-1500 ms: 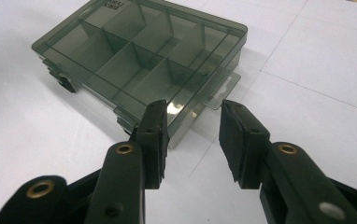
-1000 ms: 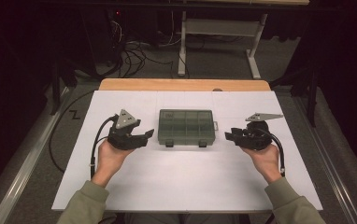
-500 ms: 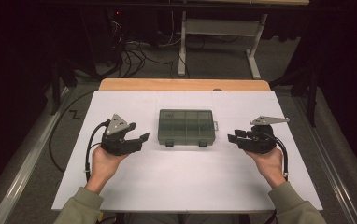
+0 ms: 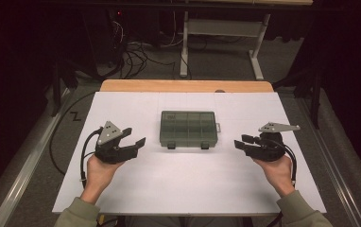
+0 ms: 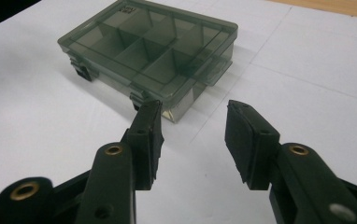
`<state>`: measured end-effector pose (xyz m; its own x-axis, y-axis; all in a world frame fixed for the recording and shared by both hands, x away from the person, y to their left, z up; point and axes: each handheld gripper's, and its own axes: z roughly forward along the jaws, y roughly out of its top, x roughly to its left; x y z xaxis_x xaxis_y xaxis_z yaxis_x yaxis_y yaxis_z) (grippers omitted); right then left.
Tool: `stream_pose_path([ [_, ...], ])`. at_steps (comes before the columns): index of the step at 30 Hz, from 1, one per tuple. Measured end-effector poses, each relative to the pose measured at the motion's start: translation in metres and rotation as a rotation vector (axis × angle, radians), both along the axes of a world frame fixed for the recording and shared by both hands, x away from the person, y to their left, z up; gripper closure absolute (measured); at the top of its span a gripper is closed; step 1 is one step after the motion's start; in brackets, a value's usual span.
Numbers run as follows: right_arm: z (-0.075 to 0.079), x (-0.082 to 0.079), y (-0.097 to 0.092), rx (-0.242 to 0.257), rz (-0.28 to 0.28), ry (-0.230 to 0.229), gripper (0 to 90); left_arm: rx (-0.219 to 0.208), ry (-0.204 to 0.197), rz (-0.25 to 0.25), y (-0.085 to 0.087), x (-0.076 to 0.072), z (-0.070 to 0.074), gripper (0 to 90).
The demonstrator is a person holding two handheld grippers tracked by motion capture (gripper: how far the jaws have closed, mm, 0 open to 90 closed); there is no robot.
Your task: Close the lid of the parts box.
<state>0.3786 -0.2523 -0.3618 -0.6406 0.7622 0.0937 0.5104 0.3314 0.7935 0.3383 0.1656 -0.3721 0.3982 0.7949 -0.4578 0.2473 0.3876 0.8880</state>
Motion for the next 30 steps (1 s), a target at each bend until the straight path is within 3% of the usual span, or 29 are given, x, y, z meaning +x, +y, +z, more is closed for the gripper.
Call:
stream_pose_path([
  [9, -0.006, -0.008, -0.008, 0.025, -0.015, -0.021, 54.1, -0.012, -0.007, 0.045, 0.007, -0.003, -0.006, 36.9],
  [16, -0.012, -0.014, -0.016, 0.040, -0.026, -0.023, 51.5, -0.020, -0.021, 0.053, 0.011, -0.007, -0.009, 36.6],
  [22, -0.014, -0.020, -0.023, 0.059, -0.053, -0.069, 51.6, -0.058, -0.012, 0.069, 0.016, -0.008, -0.011, 36.4],
  [30, -0.018, -0.027, -0.030, 0.075, -0.072, -0.097, 48.8, -0.067, -0.015, 0.077, 0.018, -0.012, -0.017, 35.9],
])
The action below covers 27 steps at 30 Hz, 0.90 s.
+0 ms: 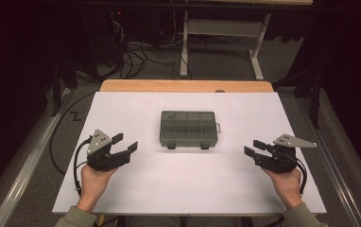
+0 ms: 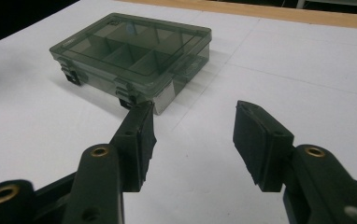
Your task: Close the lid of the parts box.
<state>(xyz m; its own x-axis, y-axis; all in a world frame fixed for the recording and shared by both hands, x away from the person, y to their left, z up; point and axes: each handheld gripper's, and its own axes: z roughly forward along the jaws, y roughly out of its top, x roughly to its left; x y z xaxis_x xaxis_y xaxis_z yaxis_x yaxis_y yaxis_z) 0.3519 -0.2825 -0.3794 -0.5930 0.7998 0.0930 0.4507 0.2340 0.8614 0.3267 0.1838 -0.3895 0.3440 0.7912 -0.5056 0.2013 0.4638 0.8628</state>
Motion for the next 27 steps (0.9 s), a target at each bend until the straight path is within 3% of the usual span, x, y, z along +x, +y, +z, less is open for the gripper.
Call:
stream_pose_path([
  [18, -0.023, -0.008, -0.017, 0.031, -0.031, 0.022, 46.0, -0.020, 0.004, 0.040, 0.005, 0.003, -0.015, 35.5],
  [27, -0.029, -0.009, -0.019, 0.033, -0.037, 0.013, 45.3, -0.008, 0.008, 0.048, 0.006, 0.002, -0.022, 35.8],
])
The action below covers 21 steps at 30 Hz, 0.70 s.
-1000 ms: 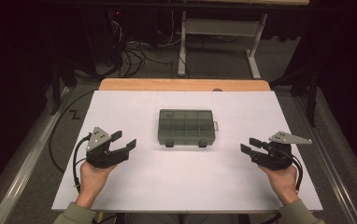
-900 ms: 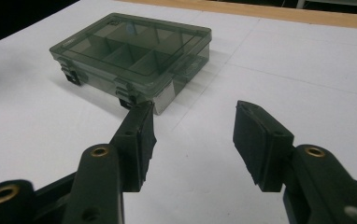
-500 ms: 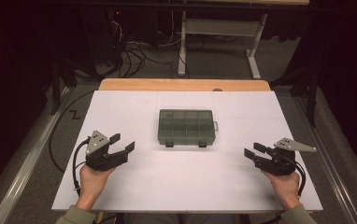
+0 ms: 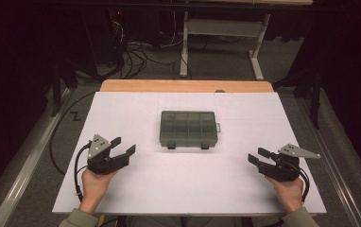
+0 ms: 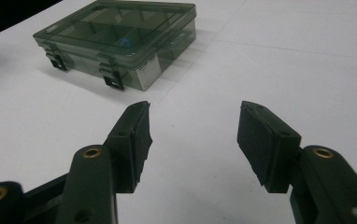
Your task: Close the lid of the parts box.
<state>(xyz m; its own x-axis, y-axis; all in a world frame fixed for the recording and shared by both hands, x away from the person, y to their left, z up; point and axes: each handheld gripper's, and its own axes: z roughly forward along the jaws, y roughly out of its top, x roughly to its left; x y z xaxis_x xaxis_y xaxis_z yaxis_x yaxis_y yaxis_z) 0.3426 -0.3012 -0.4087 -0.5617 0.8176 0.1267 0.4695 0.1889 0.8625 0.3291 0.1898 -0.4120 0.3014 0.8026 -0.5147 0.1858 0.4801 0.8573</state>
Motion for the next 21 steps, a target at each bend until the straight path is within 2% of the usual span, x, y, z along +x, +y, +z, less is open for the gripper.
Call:
stream_pose_path([
  [9, -0.009, -0.002, -0.003, -0.011, -0.016, -0.002, 44.5, -0.020, -0.001, 0.030, 0.006, 0.001, -0.010, 36.1],
  [14, -0.012, -0.002, -0.005, -0.014, -0.026, -0.009, 44.1, -0.017, 0.004, 0.034, 0.007, 0.002, -0.014, 36.1],
  [17, -0.014, -0.004, -0.006, -0.020, -0.028, -0.023, 43.7, -0.003, 0.003, 0.039, 0.007, 0.002, -0.018, 36.1],
  [19, -0.015, -0.005, -0.008, -0.040, -0.029, -0.041, 43.5, 0.029, 0.001, 0.041, 0.006, 0.001, -0.021, 36.1],
  [21, -0.015, -0.006, -0.009, -0.046, -0.033, -0.050, 43.4, 0.031, 0.011, 0.040, 0.006, 0.001, -0.024, 36.1],
])
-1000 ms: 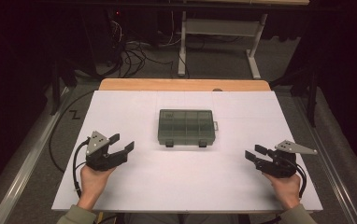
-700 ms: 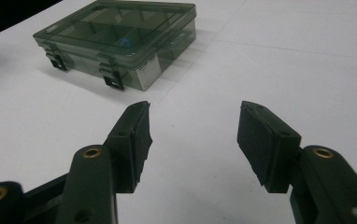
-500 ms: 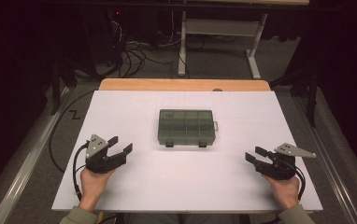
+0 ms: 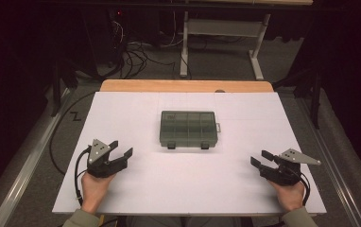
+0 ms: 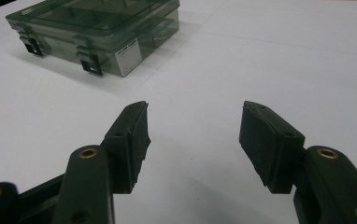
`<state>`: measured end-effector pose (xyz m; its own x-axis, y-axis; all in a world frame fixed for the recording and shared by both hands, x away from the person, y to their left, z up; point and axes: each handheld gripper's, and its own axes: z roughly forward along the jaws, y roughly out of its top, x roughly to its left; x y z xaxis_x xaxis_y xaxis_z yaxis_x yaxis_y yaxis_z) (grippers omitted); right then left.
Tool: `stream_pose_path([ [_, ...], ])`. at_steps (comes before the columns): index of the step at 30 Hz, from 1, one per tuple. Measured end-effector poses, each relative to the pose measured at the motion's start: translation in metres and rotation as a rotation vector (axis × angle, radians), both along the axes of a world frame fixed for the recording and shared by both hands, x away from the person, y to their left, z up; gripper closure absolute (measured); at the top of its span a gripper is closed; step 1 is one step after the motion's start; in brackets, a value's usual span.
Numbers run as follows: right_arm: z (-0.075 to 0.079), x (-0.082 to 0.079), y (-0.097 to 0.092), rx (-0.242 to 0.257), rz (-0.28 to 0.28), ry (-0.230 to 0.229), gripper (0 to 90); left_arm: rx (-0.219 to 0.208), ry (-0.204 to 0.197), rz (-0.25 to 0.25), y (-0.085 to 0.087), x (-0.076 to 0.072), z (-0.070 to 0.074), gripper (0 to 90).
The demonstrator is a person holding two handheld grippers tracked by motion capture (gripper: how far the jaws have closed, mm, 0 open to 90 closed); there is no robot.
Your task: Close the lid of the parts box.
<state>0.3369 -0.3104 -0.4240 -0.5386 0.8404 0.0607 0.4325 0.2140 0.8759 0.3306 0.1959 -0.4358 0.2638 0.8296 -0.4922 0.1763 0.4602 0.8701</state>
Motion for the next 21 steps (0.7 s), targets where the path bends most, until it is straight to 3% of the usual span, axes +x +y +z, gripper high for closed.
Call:
stream_pose_path([
  [7, -0.0034, -0.0012, -0.0010, -0.013, -0.014, 0.008, 43.7, -0.004, 0.016, 0.006, 0.0026, -0.0012, -0.0049, 36.0],
  [21, -0.0050, 0.0000, -0.0023, 0.005, -0.019, 0.014, 43.4, -0.007, 0.019, 0.004, 0.0040, -0.0011, -0.0055, 36.1],
])
